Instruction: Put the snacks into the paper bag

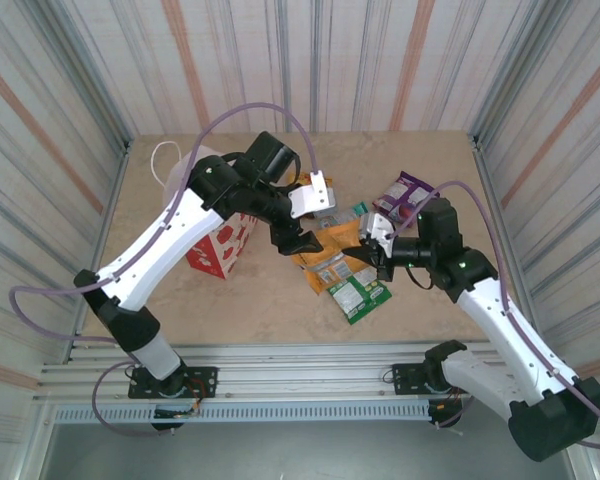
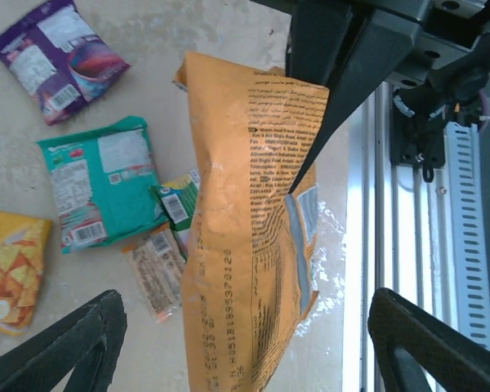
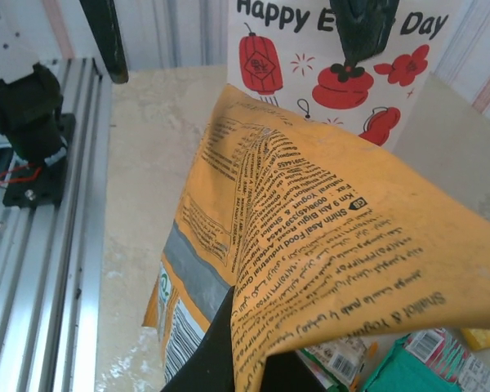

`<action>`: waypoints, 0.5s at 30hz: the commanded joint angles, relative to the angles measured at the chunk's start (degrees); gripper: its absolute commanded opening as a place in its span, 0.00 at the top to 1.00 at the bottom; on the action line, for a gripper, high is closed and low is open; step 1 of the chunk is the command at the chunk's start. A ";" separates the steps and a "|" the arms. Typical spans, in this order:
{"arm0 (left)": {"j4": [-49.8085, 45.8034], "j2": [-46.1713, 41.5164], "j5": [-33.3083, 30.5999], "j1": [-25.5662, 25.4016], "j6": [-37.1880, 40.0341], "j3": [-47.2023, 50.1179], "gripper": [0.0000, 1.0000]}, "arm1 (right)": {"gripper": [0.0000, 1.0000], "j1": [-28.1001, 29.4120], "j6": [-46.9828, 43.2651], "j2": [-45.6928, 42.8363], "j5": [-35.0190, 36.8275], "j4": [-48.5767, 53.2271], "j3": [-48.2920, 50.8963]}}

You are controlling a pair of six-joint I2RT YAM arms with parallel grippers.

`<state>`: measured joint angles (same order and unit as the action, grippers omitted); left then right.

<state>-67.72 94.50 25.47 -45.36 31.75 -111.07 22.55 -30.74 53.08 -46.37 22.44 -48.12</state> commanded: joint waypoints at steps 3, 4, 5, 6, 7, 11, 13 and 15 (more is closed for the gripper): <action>-2.87 2.59 4.07 0.43 0.51 0.90 0.23 | 0.95 1.91 -5.49 0.64 -0.28 0.87 -2.65; -2.65 3.14 4.87 0.77 0.08 0.72 0.24 | 0.95 2.29 -5.84 0.80 -0.36 0.86 -2.77; -2.50 3.68 5.87 1.21 -0.25 0.60 0.26 | 0.95 2.57 -5.97 0.80 -0.39 0.72 -2.91; -2.50 4.16 6.82 1.56 -0.63 0.33 0.28 | 0.95 2.81 -6.12 0.67 -0.39 0.61 -2.95; -2.59 4.73 7.73 1.82 -0.89 -0.09 0.30 | 0.95 2.85 -6.09 0.62 -0.47 0.43 -3.02; -3.83 6.37 10.60 1.95 0.00 -0.91 0.35 | 0.95 3.10 -6.14 0.31 -0.37 -0.70 -3.03; -4.58 6.61 12.39 1.95 0.92 -0.82 0.37 | 0.95 3.16 -6.03 0.05 -0.09 -1.30 -2.96; -5.16 6.66 13.80 1.95 1.48 -0.44 0.41 | 0.95 3.22 -5.91 -0.35 0.35 -2.07 -2.80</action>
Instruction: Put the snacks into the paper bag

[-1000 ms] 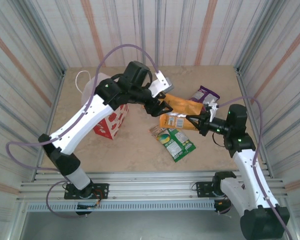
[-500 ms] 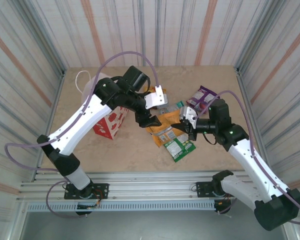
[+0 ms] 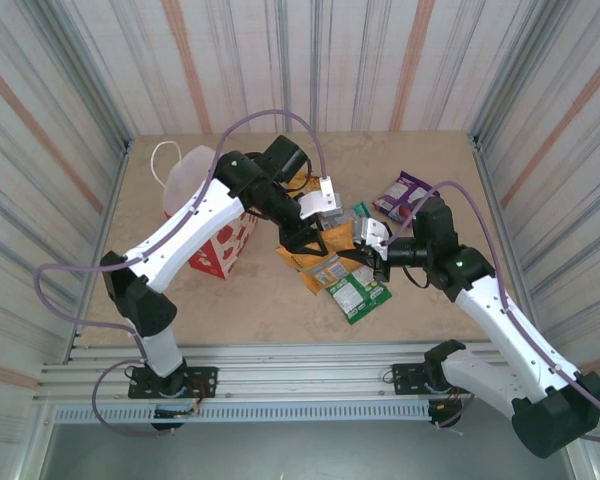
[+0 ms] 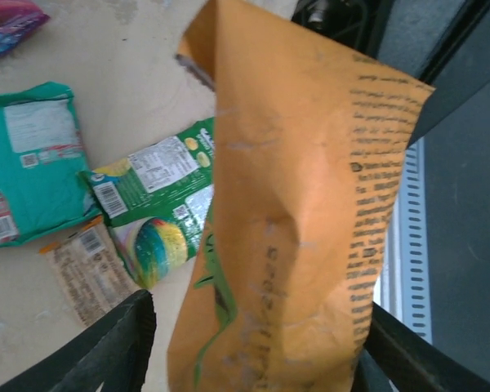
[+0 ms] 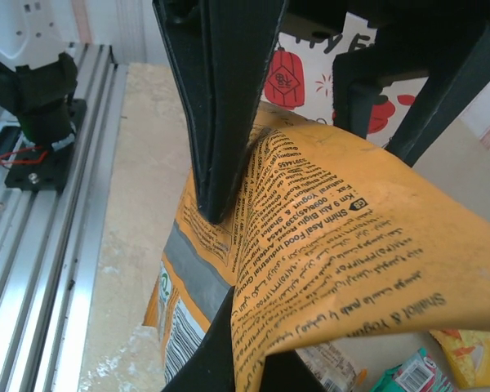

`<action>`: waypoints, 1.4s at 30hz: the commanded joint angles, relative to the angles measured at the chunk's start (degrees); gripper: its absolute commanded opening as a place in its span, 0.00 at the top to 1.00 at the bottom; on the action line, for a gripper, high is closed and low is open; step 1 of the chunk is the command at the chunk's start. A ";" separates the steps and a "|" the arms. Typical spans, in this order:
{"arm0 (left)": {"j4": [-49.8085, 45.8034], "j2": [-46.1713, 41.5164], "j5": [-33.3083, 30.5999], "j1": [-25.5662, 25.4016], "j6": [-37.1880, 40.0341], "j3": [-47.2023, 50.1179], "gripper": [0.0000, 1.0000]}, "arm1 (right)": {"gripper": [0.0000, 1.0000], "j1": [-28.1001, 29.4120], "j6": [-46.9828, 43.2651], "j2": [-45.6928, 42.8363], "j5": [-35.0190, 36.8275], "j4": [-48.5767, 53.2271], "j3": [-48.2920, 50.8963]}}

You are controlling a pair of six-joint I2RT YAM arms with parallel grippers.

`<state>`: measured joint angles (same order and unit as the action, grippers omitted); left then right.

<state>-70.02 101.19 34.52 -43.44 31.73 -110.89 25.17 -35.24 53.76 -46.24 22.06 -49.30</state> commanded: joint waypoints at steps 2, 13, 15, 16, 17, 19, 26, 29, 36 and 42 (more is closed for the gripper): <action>-3.28 0.13 5.53 0.03 1.76 -0.26 0.46 | 0.95 0.58 -1.29 -1.28 0.68 -2.53 -1.45; -3.94 0.66 3.45 0.52 0.60 -0.93 0.74 | 0.93 0.76 -0.49 -1.68 2.15 -4.13 -1.37; -3.77 0.53 3.51 0.88 -0.06 -1.65 0.78 | 0.90 0.74 0.03 -2.12 3.24 -4.60 -0.95; -3.66 0.39 3.62 1.08 -0.31 -2.00 0.81 | 0.85 0.76 0.54 -2.46 4.00 -5.01 -0.74; -3.47 0.21 3.62 1.16 -0.48 -2.35 0.83 | 0.79 0.76 1.71 -2.80 5.13 -5.63 -0.40; -2.62 -0.45 3.02 1.34 -0.91 -2.74 0.86 | 0.66 0.79 5.81 -3.36 8.51 -7.33 0.16; 4.60 -5.04 -1.69 3.42 -3.94 -2.74 0.96 | 0.38 0.68 23.96 -7.51 24.96 -16.32 4.76; 8.54 -7.53 -6.22 4.46 -4.65 -2.80 0.99 | 0.33 0.28 30.45 -9.48 29.94 -20.26 7.67; 23.51 -14.97 -21.29 7.45 -7.20 0.91 1.00 | 0.34 -0.74 38.74 -9.37 31.49 -23.44 10.97; 36.66 -20.75 -25.45 13.58 -8.30 4.90 1.00 | 0.37 0.09 39.89 -6.53 27.65 -24.29 10.11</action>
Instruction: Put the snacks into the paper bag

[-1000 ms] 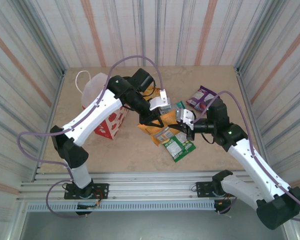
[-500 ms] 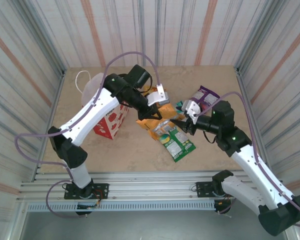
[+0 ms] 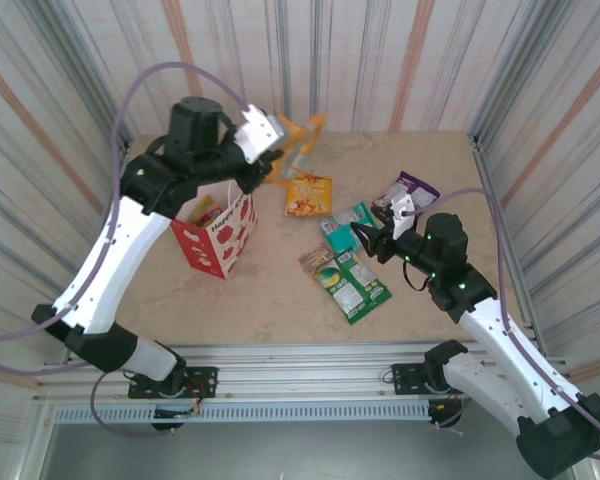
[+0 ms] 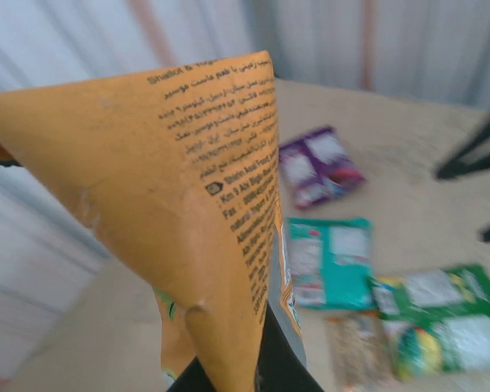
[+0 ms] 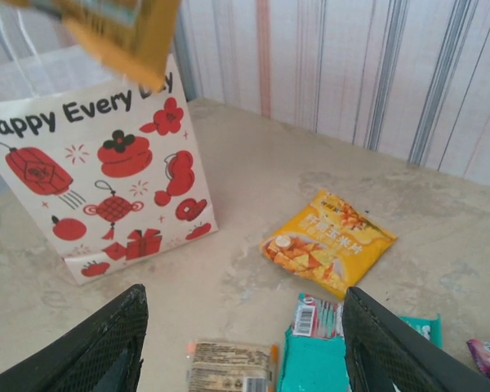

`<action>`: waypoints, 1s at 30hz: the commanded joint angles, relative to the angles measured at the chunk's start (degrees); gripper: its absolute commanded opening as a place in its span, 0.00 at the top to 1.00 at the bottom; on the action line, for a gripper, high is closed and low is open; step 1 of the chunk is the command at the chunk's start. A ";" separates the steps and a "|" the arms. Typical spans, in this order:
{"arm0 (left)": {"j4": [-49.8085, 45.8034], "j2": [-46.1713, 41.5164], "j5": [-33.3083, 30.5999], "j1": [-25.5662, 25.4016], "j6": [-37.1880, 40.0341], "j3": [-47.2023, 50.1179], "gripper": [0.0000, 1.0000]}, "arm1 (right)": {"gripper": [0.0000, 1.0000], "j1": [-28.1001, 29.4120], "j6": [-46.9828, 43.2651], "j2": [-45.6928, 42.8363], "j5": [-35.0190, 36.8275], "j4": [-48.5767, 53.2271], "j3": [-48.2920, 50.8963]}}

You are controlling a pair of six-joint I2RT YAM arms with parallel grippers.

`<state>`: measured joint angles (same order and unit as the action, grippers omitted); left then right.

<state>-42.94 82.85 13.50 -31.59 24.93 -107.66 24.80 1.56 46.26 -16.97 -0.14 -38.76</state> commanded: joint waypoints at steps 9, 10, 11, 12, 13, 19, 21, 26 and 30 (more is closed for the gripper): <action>14.24 -6.14 -10.70 11.37 -6.12 5.13 1.00 | 0.38 1.85 4.28 4.08 -1.85 -2.54 -0.61; 13.46 -6.55 -11.01 12.24 -6.86 5.96 1.00 | 0.38 1.84 4.47 4.41 -1.77 -2.49 -0.71; 12.47 -7.08 -11.52 12.97 -7.53 7.03 1.00 | 0.38 1.90 4.57 4.82 -1.83 -2.36 -0.73; 11.75 -7.57 -11.77 13.43 -8.08 8.14 1.00 | 0.38 1.92 4.73 5.12 -1.75 -2.25 -0.78; 10.85 -8.16 -12.15 13.82 -8.55 9.44 1.00 | 0.38 1.92 4.98 5.52 -1.87 -2.02 -0.86; 6.41 -11.45 -15.07 14.06 -11.07 16.08 1.00 | 0.37 2.01 6.57 8.35 -1.23 1.25 -2.93; 5.10 -12.21 -16.31 14.07 -11.82 17.79 1.00 | 0.37 2.01 7.30 9.21 -1.23 1.96 -3.42; 3.79 -13.50 -19.04 14.07 -12.60 21.09 0.95 | 0.37 2.01 9.35 10.08 -0.34 2.34 -3.68; 0.49 -11.55 -18.94 14.04 -13.36 17.97 0.68 | 0.35 2.01 11.03 12.53 0.76 5.05 -5.29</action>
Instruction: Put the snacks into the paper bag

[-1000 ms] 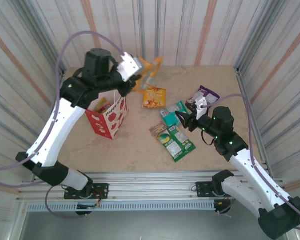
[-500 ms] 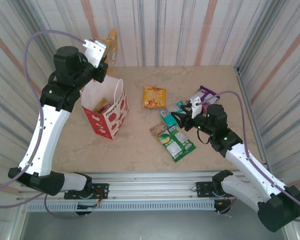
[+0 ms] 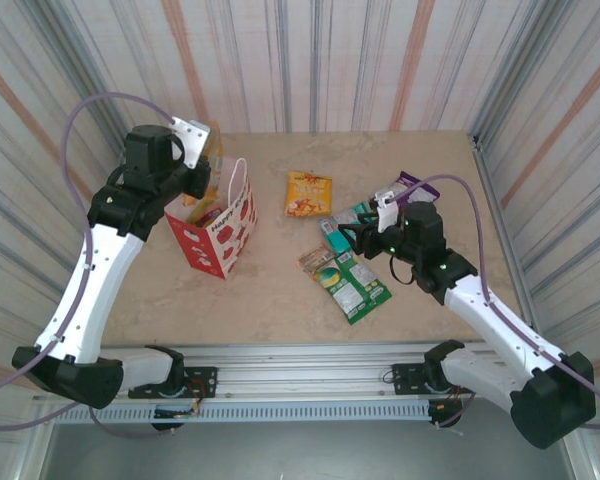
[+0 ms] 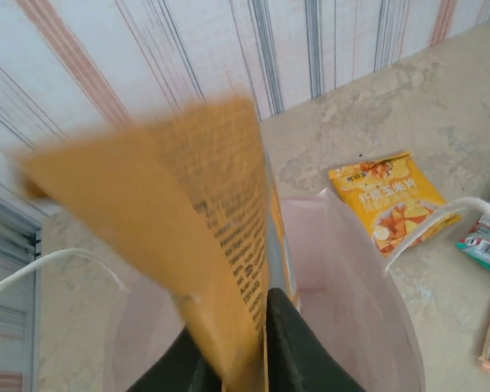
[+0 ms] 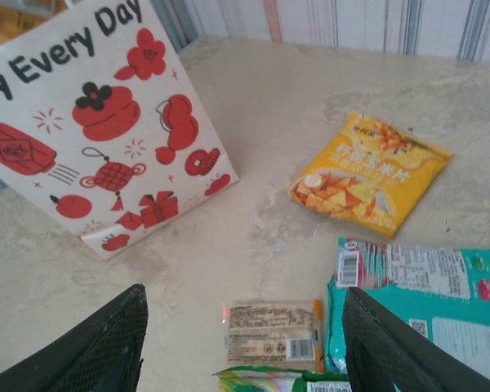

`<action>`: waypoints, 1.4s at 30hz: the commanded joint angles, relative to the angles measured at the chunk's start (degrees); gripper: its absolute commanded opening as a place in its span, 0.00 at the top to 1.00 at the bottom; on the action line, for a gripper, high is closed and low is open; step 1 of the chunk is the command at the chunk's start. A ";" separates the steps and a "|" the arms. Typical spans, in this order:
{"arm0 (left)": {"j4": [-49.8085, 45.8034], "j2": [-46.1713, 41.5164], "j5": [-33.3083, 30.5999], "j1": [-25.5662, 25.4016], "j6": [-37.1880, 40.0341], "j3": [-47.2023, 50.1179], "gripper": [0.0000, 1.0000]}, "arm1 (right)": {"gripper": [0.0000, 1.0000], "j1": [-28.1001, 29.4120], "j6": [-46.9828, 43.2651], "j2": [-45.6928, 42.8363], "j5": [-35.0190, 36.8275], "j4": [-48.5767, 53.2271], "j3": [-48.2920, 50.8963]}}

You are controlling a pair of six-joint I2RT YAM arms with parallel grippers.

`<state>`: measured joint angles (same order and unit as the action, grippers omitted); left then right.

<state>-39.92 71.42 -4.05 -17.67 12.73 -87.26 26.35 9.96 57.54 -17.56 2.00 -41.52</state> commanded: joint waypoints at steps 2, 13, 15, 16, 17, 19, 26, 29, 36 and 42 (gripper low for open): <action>-4.28 1.13 -0.97 0.13 -1.54 -4.94 0.55 | 0.34 0.46 3.37 2.08 1.72 4.38 -3.49; -10.36 3.84 10.05 -0.23 -3.88 -15.11 0.48 | 0.32 0.13 5.59 4.29 0.71 9.20 -5.39; -11.38 4.71 12.07 -1.46 -4.03 -16.35 0.47 | 0.31 -0.28 6.25 5.13 -0.19 10.65 -6.28; -12.03 5.24 12.86 -2.51 -3.79 -16.98 0.47 | 0.31 -0.64 6.70 5.54 -0.84 11.69 -6.73; -12.62 5.75 13.25 -3.45 -3.51 -17.66 0.47 | 0.31 -1.11 7.20 5.98 -1.52 12.60 -7.14; -14.33 7.29 14.41 -5.57 -3.27 -19.53 0.46 | 0.30 -2.68 8.26 6.94 -3.15 14.67 -8.04; -18.22 11.53 15.48 -12.83 -3.71 -23.72 0.46 | 0.31 -9.86 11.58 9.50 -8.23 23.23 -10.37; -20.03 13.38 15.03 -16.51 -4.25 -25.50 0.46 | 0.31 -13.00 10.95 9.96 -9.27 27.18 -10.78; -17.78 17.68 15.41 -26.04 -17.10 -24.09 0.45 | 0.33 -19.21 6.79 11.93 -11.57 34.54 -10.56; -11.10 20.01 15.95 -33.00 -31.37 -16.38 0.46 | 0.33 -19.58 6.39 14.43 -10.16 36.23 -10.02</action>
<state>-54.43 90.32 11.00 -48.51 -8.47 -106.56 7.01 17.72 71.22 -27.09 35.00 -50.81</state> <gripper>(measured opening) 0.542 0.674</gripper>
